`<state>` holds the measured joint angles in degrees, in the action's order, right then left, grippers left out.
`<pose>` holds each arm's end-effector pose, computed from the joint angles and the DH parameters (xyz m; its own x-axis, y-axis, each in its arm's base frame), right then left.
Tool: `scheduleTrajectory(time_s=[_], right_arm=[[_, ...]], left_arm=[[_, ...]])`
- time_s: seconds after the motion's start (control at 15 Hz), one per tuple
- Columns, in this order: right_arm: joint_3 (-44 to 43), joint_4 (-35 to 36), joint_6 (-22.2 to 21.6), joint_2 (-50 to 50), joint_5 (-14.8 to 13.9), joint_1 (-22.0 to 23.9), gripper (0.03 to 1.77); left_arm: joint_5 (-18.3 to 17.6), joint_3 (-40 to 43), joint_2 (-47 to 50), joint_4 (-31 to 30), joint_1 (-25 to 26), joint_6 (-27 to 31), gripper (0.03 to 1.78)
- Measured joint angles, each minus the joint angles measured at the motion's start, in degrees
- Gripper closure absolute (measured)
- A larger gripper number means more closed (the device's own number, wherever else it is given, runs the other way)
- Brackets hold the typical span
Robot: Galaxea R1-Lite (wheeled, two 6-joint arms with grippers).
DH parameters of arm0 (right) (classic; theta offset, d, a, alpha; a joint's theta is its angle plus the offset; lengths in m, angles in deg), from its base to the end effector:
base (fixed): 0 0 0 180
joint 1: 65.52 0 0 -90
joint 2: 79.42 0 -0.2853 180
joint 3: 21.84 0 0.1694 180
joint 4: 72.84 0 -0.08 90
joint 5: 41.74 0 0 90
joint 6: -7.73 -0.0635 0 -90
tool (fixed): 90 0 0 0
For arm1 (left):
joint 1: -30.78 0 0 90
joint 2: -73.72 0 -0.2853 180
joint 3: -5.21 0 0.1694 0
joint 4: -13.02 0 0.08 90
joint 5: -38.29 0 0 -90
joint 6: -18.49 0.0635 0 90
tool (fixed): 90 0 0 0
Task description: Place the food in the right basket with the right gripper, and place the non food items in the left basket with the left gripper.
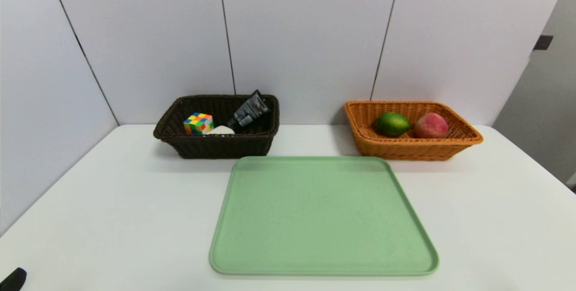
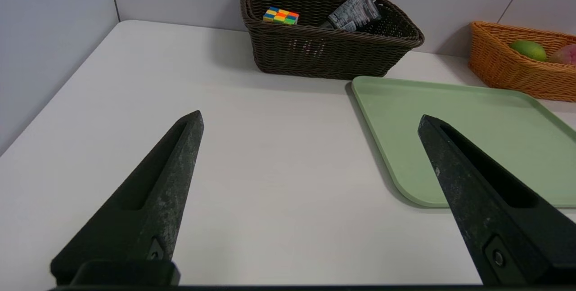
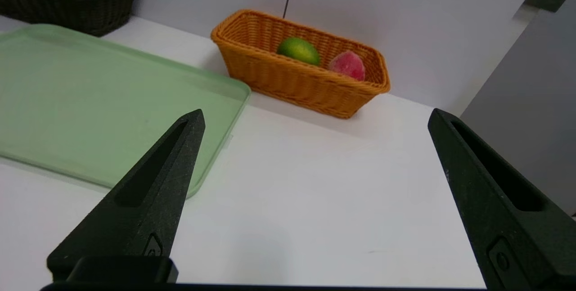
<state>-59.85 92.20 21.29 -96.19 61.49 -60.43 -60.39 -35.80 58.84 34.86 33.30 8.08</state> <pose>0.0269 0.0122 0.1592 0.9841 0.1421 0.1065 -0.1108 0.9599 -0.2574 0.0191 -0.0088 0.1585 0.9915 -0.1074 0.0739 0.1186 0.9784 -0.1691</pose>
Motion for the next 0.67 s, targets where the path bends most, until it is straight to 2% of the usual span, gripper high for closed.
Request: scheduleTrajectory(time_s=[0.33,0.47,0.67], right_arm=[[3.0,9.8,-1.3,0.7,1.6,0.0,0.09],[0.9,8.9,-3.9,0.8,2.3,0.0,0.09],[-4.3,2.4,-5.6,0.9,4.1,-0.3,0.09]], left_arm=[[1.5,1.5,1.0,-5.3,0.0,0.2,0.12],[1.7,1.1,1.1,-5.3,0.0,0.3,0.12],[1.7,0.9,1.2,-5.4,0.0,0.3,0.12]])
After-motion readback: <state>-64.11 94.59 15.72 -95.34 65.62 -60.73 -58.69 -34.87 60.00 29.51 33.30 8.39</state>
